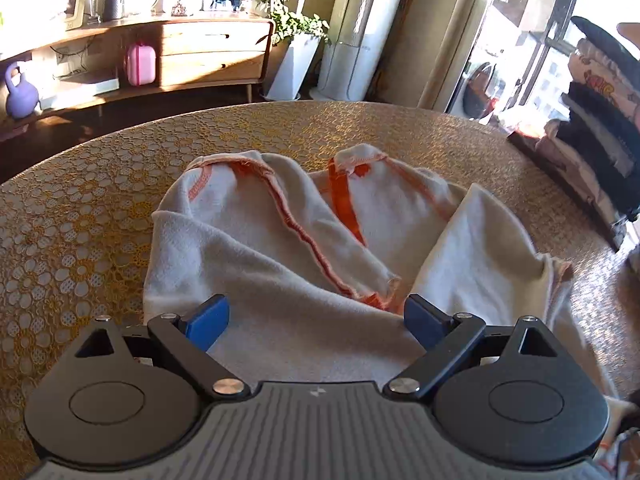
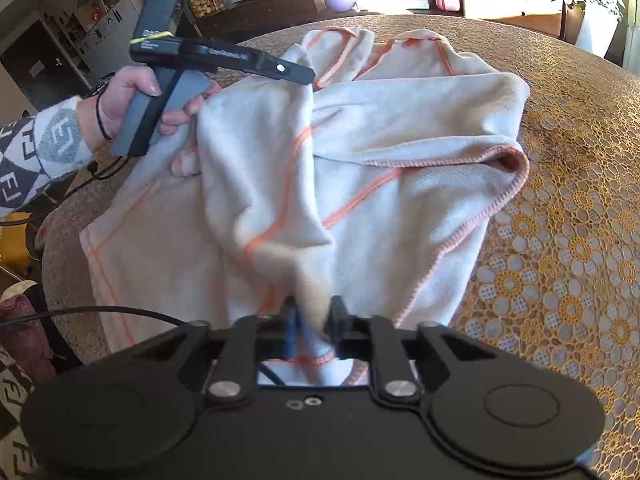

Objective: Fold clothes

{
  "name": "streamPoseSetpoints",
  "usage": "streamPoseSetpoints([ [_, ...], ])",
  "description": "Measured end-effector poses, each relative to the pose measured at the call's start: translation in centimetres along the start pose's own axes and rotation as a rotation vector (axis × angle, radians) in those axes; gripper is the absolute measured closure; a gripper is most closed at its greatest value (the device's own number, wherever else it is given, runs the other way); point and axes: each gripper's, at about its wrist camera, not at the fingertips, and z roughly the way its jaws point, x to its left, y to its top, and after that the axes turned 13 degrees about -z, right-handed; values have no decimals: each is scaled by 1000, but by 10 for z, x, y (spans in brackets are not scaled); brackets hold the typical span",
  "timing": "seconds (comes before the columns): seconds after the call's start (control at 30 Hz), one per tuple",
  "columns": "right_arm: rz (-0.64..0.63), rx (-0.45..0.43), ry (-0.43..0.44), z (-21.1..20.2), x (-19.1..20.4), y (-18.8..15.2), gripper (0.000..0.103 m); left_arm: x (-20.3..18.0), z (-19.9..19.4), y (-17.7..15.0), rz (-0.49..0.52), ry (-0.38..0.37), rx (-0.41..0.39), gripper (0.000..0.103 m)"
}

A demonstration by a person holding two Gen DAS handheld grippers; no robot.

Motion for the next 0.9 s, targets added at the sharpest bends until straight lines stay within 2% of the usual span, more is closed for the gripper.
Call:
streamPoseSetpoints([
  [0.1, 31, -66, 60, -23, 12, -4, 0, -6, 2, -5, 77, 49, -21, 8],
  [0.17, 101, -97, 99, -32, 9, -12, 0, -10, 3, -6, 92, 65, -27, 8],
  [0.3, 234, 2, 49, -6, -11, -34, 0, -15, 5, -7, 112, 96, -38, 4],
  [0.33, 248, -7, 54, -3, -13, -38, 0, -16, 6, -8, 117, 104, -40, 4],
  [0.43, 145, -22, -13, -16, -2, -31, 0, -19, 6, -7, 121, 122, -40, 3],
  [0.5, 11, -45, -127, -28, 16, -24, 0, -21, 4, -6, 112, 127, -37, 3],
  [0.53, -34, -56, -141, -31, 22, -21, 0, -24, 0, -7, 112, 124, -45, 3],
  [0.7, -169, -97, -111, -10, 53, -7, 0, -45, -27, -20, 120, 68, -76, 3],
  [0.83, -192, -87, -50, 16, 66, -8, 0, -62, -33, -35, 135, 88, -56, 3],
  [0.9, -198, -63, -48, 21, 70, -15, 0, -64, -28, -39, 139, 116, -43, 3],
])
